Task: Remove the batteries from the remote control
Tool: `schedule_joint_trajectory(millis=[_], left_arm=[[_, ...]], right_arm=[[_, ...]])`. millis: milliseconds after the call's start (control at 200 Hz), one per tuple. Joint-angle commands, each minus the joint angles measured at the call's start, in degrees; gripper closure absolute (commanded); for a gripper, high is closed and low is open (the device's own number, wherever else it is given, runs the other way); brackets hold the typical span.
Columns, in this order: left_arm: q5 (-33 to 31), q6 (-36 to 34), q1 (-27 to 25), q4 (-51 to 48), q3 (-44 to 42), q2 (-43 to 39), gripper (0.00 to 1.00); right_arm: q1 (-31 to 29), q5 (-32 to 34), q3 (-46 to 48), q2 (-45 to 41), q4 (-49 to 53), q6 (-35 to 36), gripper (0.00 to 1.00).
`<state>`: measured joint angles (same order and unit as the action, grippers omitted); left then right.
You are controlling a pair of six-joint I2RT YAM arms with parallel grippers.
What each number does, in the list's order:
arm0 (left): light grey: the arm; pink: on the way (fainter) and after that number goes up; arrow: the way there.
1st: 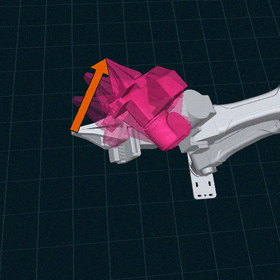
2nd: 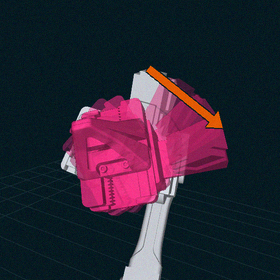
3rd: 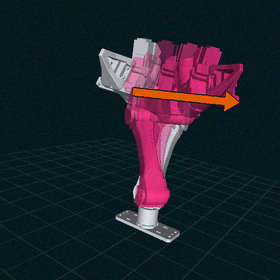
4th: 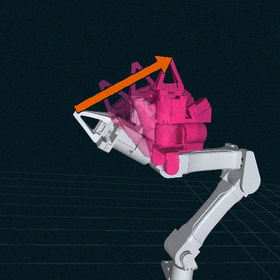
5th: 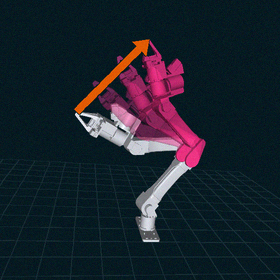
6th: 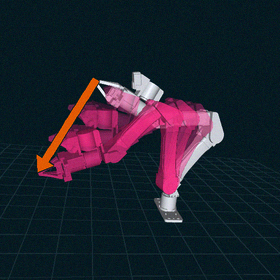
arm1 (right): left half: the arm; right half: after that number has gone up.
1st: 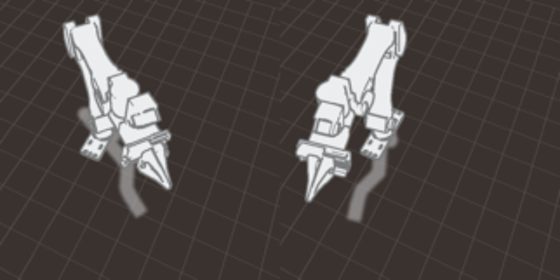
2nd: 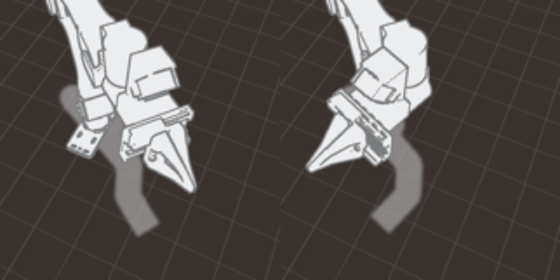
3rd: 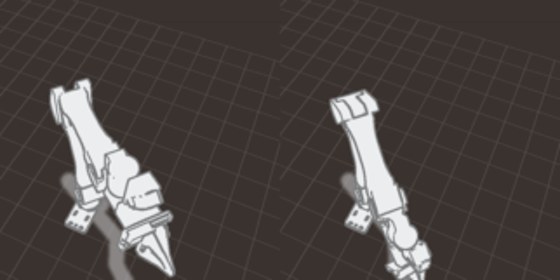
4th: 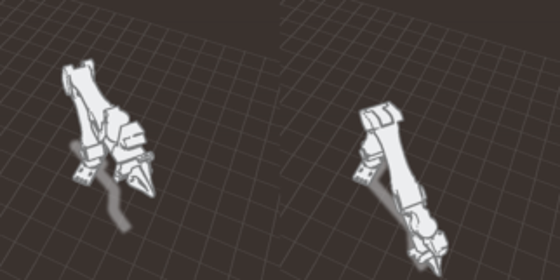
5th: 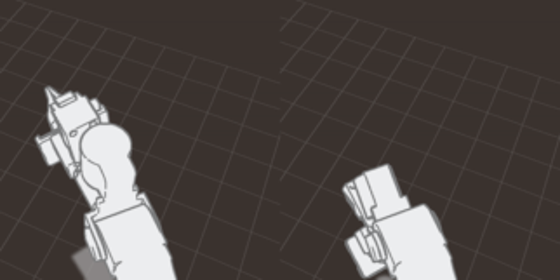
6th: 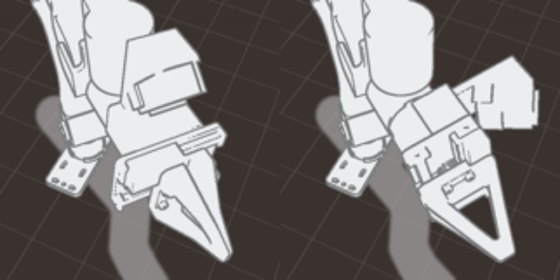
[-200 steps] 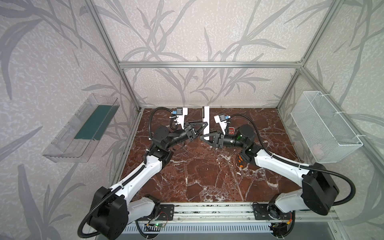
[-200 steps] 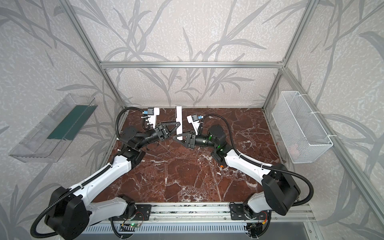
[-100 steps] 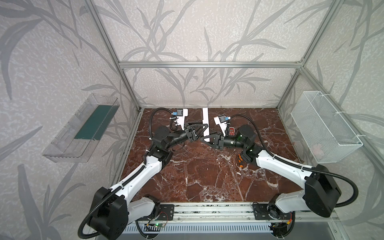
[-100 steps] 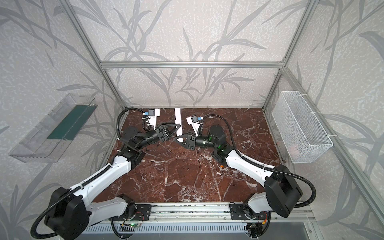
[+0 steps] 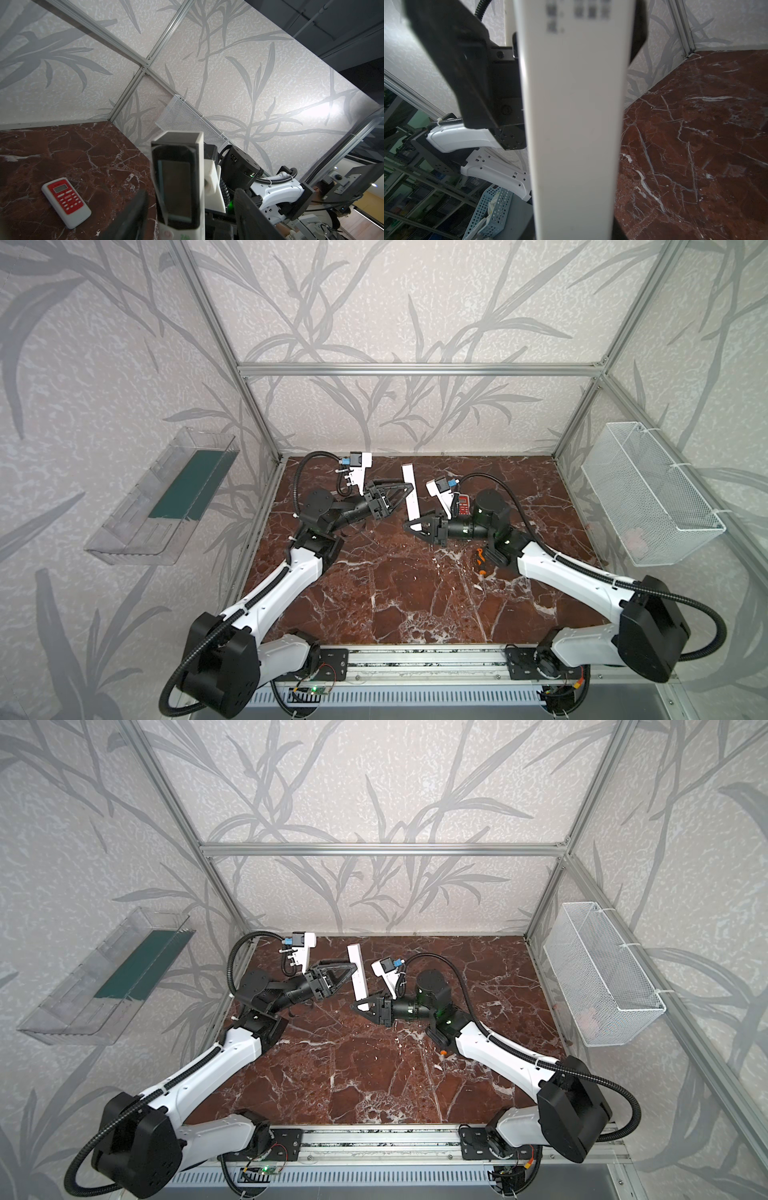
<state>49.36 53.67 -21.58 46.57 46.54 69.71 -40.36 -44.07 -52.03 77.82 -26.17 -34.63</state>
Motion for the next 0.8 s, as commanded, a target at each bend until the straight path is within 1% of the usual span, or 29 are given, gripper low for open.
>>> schedule_joint_trajectory(millis=[0, 45, 90, 190, 235, 280, 405, 470, 510, 555, 650, 720, 795], left_arm=[[4.16, 5.42, 0.14, 7.67, 1.69, 1.97, 0.40], [4.91, 6.52, 0.14, 9.03, 1.99, 2.73, 0.44], [5.38, 7.26, 0.14, 10.14, 1.99, 3.27, 0.51], [5.91, 7.21, 0.14, 10.33, 2.17, 3.99, 0.76], [5.83, 6.32, 0.14, 8.92, 2.31, 4.08, 0.86], [5.70, 5.13, 0.15, 7.30, 2.39, 4.01, 0.92], [4.72, -0.57, 0.14, 3.79, 1.40, 3.42, 0.95], [3.53, -4.84, 0.21, 0.88, 0.65, 2.56, 0.97], [3.08, -8.23, 0.23, -1.22, 0.16, 2.05, 0.98], [2.61, -12.12, 0.22, -3.31, -0.54, 1.47, 0.99], [2.32, -19.38, 0.23, -5.26, -2.18, 0.88, 1.00], [4.18, -23.42, 0.18, -3.30, -3.52, 1.75, 1.00], [6.55, -24.90, 0.23, -0.05, -3.92, 3.62, 1.00]], right_arm=[[-0.25, 0.04, -2.55, -2.24, 2.04, 3.29, 0.99], [-0.25, 0.12, -2.64, -2.32, 2.48, 3.56, 0.99], [-0.25, 0.26, -2.63, -2.48, 2.90, 3.76, 0.99], [-0.25, 0.95, -2.55, -2.98, 3.80, 4.34, 0.97], [-0.25, 1.54, -2.55, -3.23, 4.45, 4.81, 0.95], [-0.25, 2.37, -2.61, -3.64, 5.29, 5.33, 0.88], [-0.09, 4.74, -3.73, -5.40, 10.29, 8.83, 0.55], [0.44, 6.85, -5.63, -6.74, 15.76, 11.64, 0.44], [1.10, 8.62, -7.11, -7.68, 19.30, 12.89, 0.41], [2.19, 10.56, -8.66, -8.63, 22.59, 13.59, 0.40], [4.99, 13.11, -11.59, -9.91, 25.99, 12.53, 0.37], [6.85, 13.40, -13.58, -9.47, 26.64, 10.29, 0.37], [7.88, 13.66, -15.44, -7.96, 26.47, 7.14, 0.37]])
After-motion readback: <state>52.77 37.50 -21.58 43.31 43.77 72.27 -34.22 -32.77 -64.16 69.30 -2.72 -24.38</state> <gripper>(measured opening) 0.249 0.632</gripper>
